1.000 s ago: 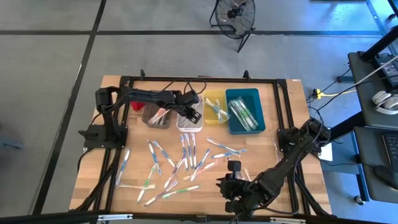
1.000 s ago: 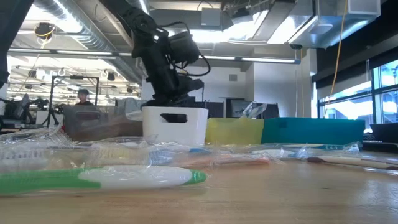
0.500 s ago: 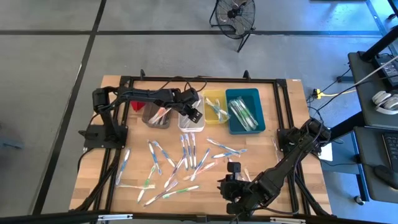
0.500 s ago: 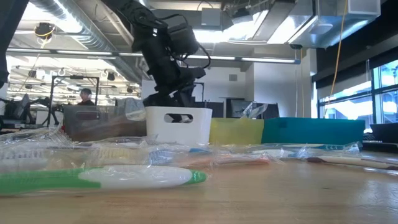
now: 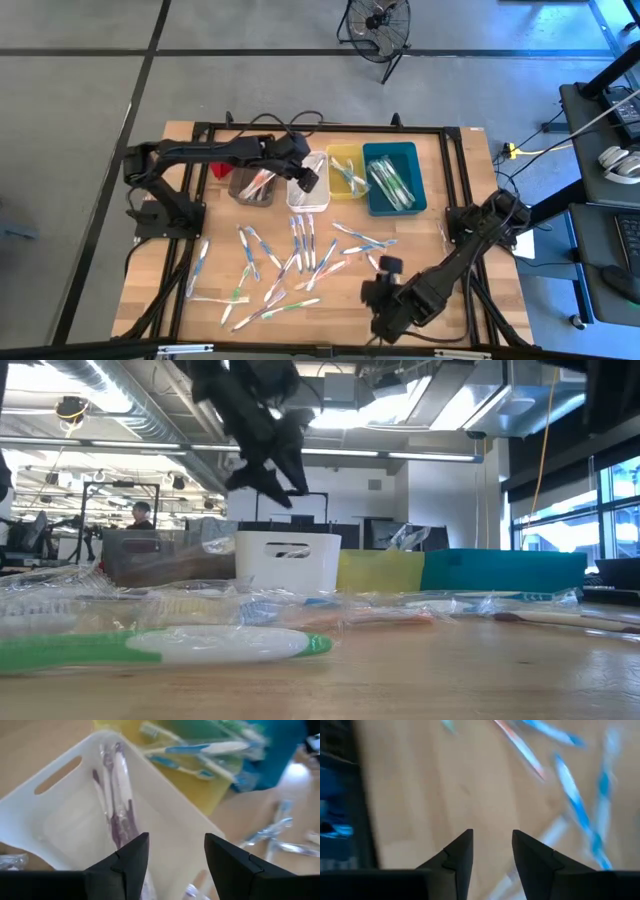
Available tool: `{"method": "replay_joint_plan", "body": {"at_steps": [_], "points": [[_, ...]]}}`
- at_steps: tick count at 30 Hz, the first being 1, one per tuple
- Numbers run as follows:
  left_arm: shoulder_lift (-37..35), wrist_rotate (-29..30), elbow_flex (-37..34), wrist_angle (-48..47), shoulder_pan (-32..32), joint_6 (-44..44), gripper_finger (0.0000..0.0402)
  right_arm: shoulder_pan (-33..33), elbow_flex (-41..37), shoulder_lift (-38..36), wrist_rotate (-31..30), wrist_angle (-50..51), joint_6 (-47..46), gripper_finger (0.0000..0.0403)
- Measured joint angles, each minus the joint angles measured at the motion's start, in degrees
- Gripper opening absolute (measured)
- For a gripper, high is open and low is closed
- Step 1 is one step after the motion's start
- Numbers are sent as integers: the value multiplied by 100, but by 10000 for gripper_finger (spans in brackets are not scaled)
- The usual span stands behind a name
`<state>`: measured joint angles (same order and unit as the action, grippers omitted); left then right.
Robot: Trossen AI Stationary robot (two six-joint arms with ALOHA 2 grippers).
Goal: Pick & Place Toothbrushes
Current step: Put the right orange toothbrush into the black bin
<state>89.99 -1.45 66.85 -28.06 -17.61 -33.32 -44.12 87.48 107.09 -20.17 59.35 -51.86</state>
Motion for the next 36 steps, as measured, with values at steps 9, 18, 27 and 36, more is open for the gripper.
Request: {"method": "replay_joint_plan", "body": {"at_steps": [9, 18, 27, 36], "points": [[-845, 87, 0, -929, 649, 214, 191, 261, -423, -2, 906, 756, -957, 143], [-1290, 1402, -4, -1667, 2272, -22, 188, 602, -1219, 4, 1883, 556, -1092, 150], [-1152, 2452, -4, -1652, 3640, -481, 185, 577, -1270, 2, 2151, 896, -1516, 164], [-1030, 3219, -9, -1637, 4935, -1241, 186, 688, -1547, -2, 2121, 695, -1515, 160]]}}
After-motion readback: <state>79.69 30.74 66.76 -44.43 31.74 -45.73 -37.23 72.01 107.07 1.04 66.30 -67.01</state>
